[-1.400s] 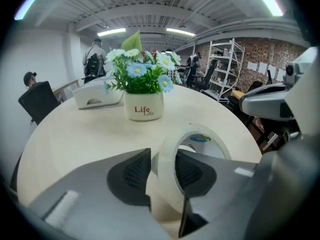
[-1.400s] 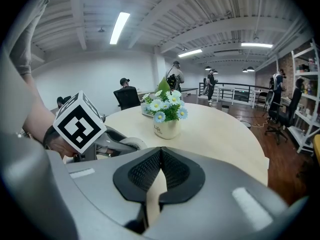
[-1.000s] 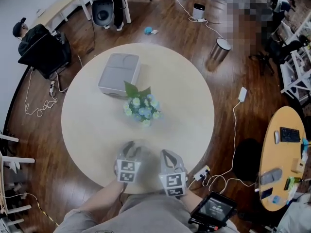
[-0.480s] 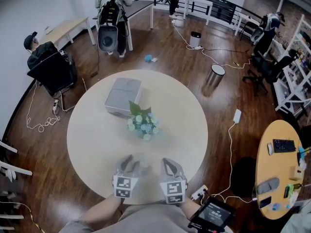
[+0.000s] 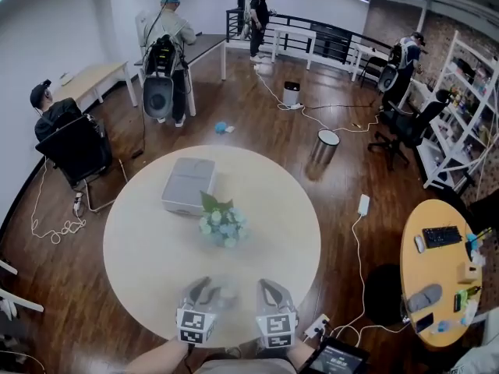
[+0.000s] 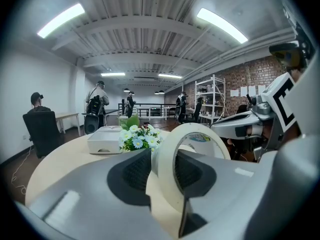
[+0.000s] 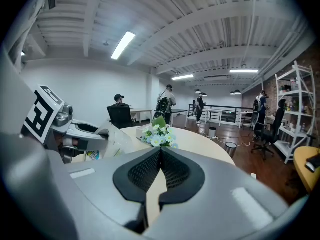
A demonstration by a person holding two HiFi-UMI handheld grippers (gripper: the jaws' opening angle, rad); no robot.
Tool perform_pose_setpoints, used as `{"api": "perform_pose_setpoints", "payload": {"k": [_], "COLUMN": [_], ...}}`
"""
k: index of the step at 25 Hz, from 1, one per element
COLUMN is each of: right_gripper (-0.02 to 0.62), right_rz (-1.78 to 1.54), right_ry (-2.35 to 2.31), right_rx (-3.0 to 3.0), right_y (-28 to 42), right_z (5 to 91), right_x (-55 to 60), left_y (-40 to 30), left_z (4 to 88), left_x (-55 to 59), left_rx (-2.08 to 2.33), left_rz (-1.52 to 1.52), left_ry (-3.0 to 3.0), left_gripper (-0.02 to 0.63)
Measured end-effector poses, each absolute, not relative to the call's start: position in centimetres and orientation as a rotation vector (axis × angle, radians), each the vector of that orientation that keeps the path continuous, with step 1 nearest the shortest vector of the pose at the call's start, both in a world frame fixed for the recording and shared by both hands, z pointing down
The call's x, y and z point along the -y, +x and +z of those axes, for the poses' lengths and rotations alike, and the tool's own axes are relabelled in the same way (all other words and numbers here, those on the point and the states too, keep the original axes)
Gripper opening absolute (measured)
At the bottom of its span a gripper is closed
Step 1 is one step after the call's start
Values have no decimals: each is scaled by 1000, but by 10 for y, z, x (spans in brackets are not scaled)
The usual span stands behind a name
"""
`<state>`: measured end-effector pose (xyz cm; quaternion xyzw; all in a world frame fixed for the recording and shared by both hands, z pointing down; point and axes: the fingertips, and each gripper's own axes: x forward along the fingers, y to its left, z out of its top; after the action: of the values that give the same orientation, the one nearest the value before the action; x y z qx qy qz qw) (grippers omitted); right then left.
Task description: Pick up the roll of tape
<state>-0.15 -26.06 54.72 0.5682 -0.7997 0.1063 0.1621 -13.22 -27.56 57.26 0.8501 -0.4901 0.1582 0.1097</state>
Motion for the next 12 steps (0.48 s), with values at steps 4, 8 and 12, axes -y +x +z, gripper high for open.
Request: {"api": "perform_pose_setpoints", "payload": {"k": [4, 8, 12], "right_gripper": [14, 14, 14], "right_rz": [297, 280, 259], "right_ry": [1638, 1622, 1592], "right_rx": [2281, 2310, 2357], "right_y": [0, -1, 3], "right_z": [545, 541, 534], "right_x": [252, 241, 222], "left_y": [-131, -133, -135], "left_z": [568, 560, 563], "left_x": [267, 253, 231], "left_rx": [1438, 1478, 1541], "left_rz": [446, 416, 388], "left_ry": [2513, 2496, 2450], "left_gripper": [121, 121, 121]}}
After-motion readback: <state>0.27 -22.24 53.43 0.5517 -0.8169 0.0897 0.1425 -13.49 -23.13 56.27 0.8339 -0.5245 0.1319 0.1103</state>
